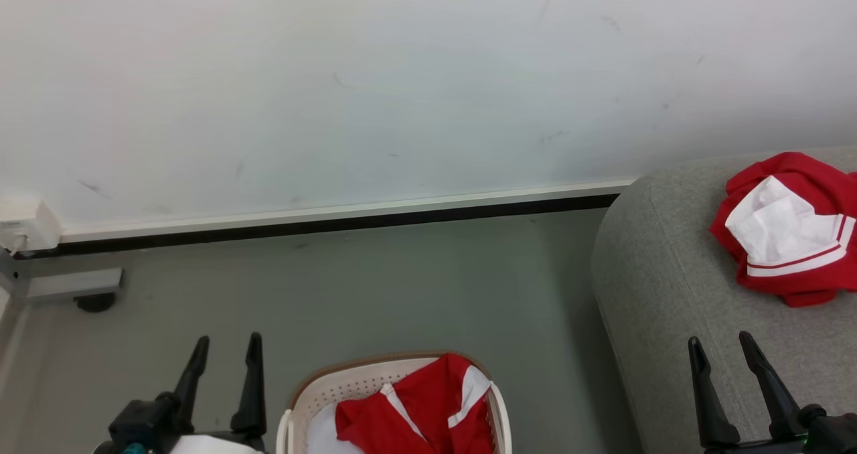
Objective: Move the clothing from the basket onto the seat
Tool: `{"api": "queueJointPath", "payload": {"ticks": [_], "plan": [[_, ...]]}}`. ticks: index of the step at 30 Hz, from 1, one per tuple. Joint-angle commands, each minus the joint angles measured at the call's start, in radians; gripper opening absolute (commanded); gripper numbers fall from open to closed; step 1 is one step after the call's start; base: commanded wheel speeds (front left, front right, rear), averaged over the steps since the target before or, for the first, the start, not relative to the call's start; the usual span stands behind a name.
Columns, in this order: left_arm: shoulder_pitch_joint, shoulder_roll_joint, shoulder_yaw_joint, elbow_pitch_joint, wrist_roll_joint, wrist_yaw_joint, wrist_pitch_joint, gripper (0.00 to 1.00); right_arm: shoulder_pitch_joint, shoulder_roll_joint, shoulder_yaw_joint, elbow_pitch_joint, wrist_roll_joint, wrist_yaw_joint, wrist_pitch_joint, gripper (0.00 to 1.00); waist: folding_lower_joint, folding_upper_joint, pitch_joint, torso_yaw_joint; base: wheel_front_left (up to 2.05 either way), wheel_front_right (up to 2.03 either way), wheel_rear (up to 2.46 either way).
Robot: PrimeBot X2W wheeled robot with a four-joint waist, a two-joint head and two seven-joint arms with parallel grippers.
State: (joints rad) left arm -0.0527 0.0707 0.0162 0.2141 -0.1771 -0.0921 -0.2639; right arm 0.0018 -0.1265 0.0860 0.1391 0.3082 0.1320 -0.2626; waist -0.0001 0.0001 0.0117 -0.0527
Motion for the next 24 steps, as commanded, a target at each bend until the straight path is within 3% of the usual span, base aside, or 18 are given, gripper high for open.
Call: {"api": "queueJointPath", "payload": {"ticks": [1, 24], "plan": [[-0.001, -0.003, 0.005, 0.003, 0.018, -0.006, -0.001, 1.00, -0.001, 0.002, -0.008, -0.005, 0.008, -0.003, -0.003, 1.00, 0.0001, -0.0001, 0.001, 0.001, 0.00, 0.00, 0.00], [-0.042, -0.019, 0.002, 0.016, 0.039, -0.031, -0.001, 1.00, -0.034, 0.012, 0.008, -0.004, 0.038, -0.003, -0.003, 1.00, 0.0001, -0.0001, 0.026, -0.007, 0.00, 0.00, 0.00]]}}
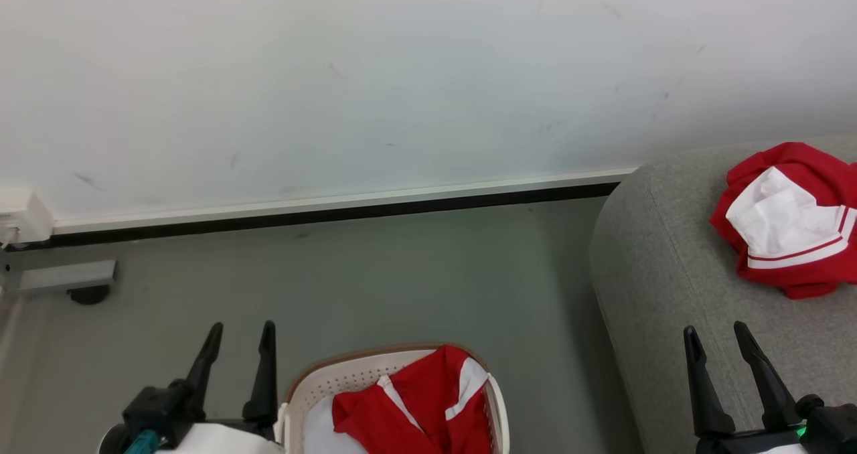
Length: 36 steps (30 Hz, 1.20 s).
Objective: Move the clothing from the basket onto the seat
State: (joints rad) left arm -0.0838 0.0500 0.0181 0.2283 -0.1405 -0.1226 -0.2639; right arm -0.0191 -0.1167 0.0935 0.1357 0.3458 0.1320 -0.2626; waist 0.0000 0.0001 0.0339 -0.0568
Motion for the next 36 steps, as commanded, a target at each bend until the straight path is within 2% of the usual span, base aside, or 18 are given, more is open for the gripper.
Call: {"api": "queueJointPath", "payload": {"ticks": [1, 9, 15, 24, 36], "plan": [[-0.017, 0.002, -0.003, 0.002, -0.001, -0.001, -0.001, 1.00, -0.018, 0.002, 0.001, -0.001, -0.002, -0.003, -0.003, 1.00, 0.0000, -0.0001, 0.008, -0.006, 0.00, 0.00, 0.00], [-0.080, 0.002, -0.035, 0.017, -0.014, -0.004, -0.001, 1.00, -0.063, -0.004, -0.001, -0.008, -0.018, -0.003, -0.003, 1.00, 0.0000, -0.0001, 0.080, -0.045, 0.00, 0.00, 0.00], [-0.145, 0.003, -0.051, 0.058, 0.007, -0.007, -0.001, 1.00, -0.115, 0.005, 0.013, -0.011, -0.034, -0.003, -0.003, 1.00, 0.0000, -0.0001, 0.168, -0.107, 0.00, 0.00, 0.00], [-0.245, 0.077, -0.080, 0.173, 0.025, -0.007, -0.001, 1.00, -0.219, 0.025, 0.013, -0.031, -0.065, -0.003, -0.002, 1.00, 0.0000, -0.0001, 0.318, -0.211, 0.00, 0.00, 0.00], [-0.422, 0.172, -0.254, 0.502, -0.035, -0.007, -0.001, 1.00, -0.294, 0.063, -0.051, -0.097, -0.079, -0.003, -0.002, 1.00, 0.0000, -0.0001, 0.485, -0.287, 0.00, 0.00, 0.00]]}}
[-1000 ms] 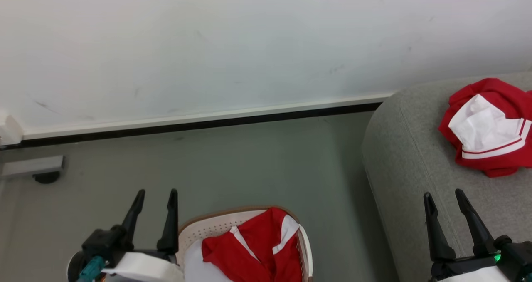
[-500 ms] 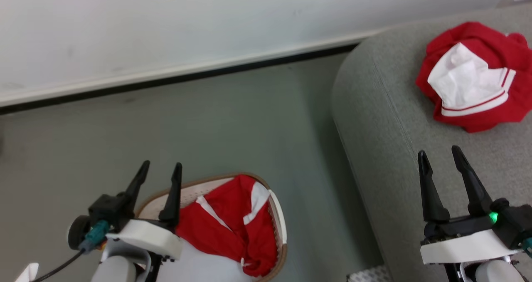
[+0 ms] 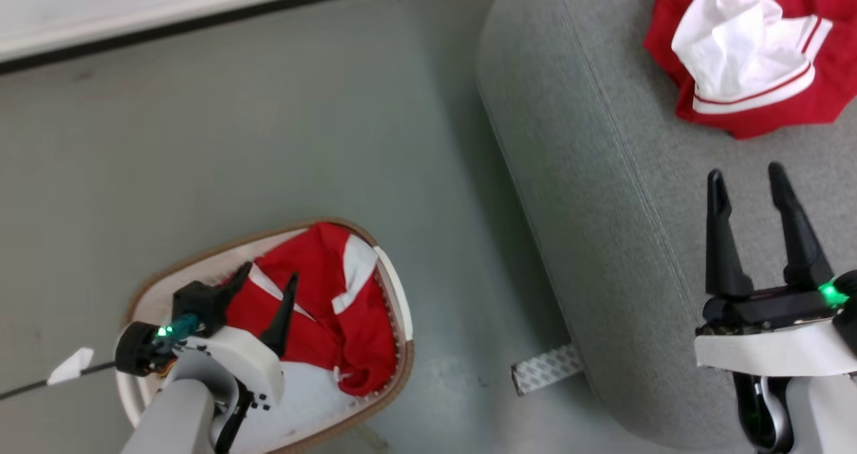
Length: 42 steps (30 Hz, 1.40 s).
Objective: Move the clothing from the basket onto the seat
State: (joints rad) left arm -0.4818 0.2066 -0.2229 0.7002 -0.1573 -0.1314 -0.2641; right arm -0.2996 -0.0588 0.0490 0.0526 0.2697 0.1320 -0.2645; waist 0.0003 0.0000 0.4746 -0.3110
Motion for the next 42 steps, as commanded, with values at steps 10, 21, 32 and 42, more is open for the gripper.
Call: {"api": "queueJointPath", "payload": {"ticks": [10, 21, 32, 42], "plan": [[-0.188, 0.064, -0.140, 0.312, -0.035, 0.002, 0.008, 1.00, -0.034, 0.009, -0.031, -0.084, 0.048, -0.003, 0.000, 1.00, -0.0003, 0.0000, 0.160, -0.090, 0.00, 0.00, 0.00], [-0.330, 0.127, -0.244, 0.521, -0.019, 0.002, 0.129, 1.00, -0.054, 0.009, -0.001, -0.147, 0.141, -0.003, 0.000, 1.00, -0.0003, 0.0000, 0.286, -0.175, 0.00, 0.00, 0.00], [-0.395, 0.185, -0.323, 0.577, 0.034, 0.003, 0.291, 1.00, -0.065, 0.010, 0.017, -0.179, 0.190, -0.003, 0.000, 1.00, -0.0003, 0.0000, 0.367, -0.222, 0.02, 0.02, 0.02], [-0.365, 0.214, -0.344, 0.592, 0.023, 0.006, 0.315, 0.00, -0.060, 0.009, 0.031, -0.195, 0.191, -0.003, 0.000, 1.00, -0.0003, 0.0000, 0.380, -0.216, 0.06, 0.06, 0.06]]}}
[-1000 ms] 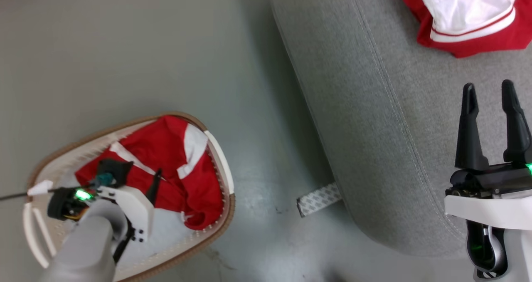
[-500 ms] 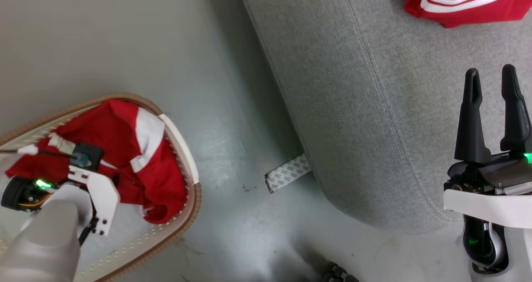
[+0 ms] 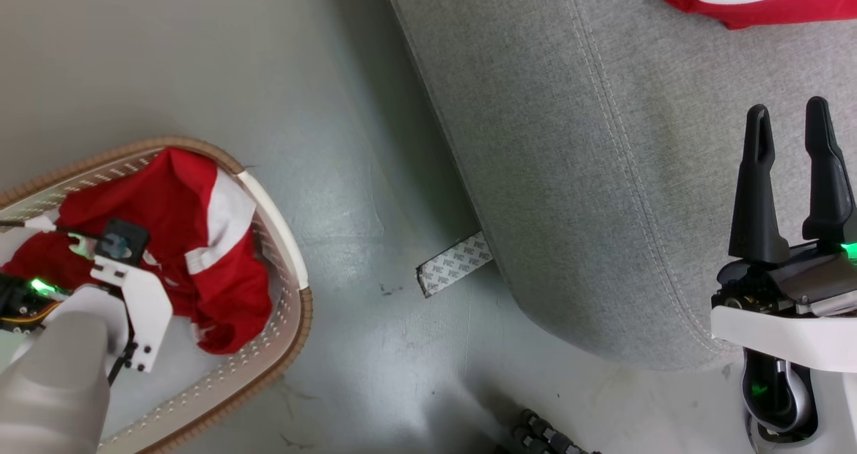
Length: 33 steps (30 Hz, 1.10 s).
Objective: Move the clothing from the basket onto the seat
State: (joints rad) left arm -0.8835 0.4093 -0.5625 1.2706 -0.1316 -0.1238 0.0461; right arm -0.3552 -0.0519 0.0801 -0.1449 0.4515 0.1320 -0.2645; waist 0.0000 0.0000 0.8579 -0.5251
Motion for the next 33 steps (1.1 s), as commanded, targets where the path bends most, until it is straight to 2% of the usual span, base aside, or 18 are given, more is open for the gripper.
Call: {"api": "queueJointPath", "payload": {"ticks": [1, 10, 15, 24, 33], "plan": [[0.038, 0.009, -0.005, 0.021, -0.004, -0.001, -0.004, 0.00, -0.008, 0.002, 0.000, 0.005, 0.011, -0.003, 0.000, 1.00, 0.0000, 0.0000, -0.007, -0.001, 0.00, 0.00, 0.00], [0.014, -0.023, -0.009, 0.014, -0.031, -0.003, -0.079, 0.00, -0.026, 0.002, -0.011, 0.017, -0.017, -0.003, 0.000, 1.00, 0.0000, 0.0000, -0.046, 0.025, 0.00, 0.00, 0.00], [0.034, -0.056, -0.001, 0.010, -0.067, -0.006, -0.165, 0.00, -0.017, 0.002, -0.017, 0.026, -0.046, -0.003, 0.000, 1.00, 0.0000, 0.0000, -0.107, 0.049, 0.00, 0.00, 0.00], [0.095, -0.144, -0.036, -0.021, -0.157, -0.005, -0.283, 0.00, 0.019, 0.001, -0.043, 0.057, -0.123, -0.003, 0.000, 1.00, 0.0000, 0.0000, -0.286, 0.127, 0.00, 0.00, 0.00], [0.174, -0.218, -0.082, -0.132, -0.296, -0.006, -0.311, 0.00, 0.064, 0.001, -0.046, 0.111, -0.184, -0.003, 0.000, 1.00, 0.0000, 0.0000, -0.485, 0.234, 0.00, 0.00, 0.00]]}}
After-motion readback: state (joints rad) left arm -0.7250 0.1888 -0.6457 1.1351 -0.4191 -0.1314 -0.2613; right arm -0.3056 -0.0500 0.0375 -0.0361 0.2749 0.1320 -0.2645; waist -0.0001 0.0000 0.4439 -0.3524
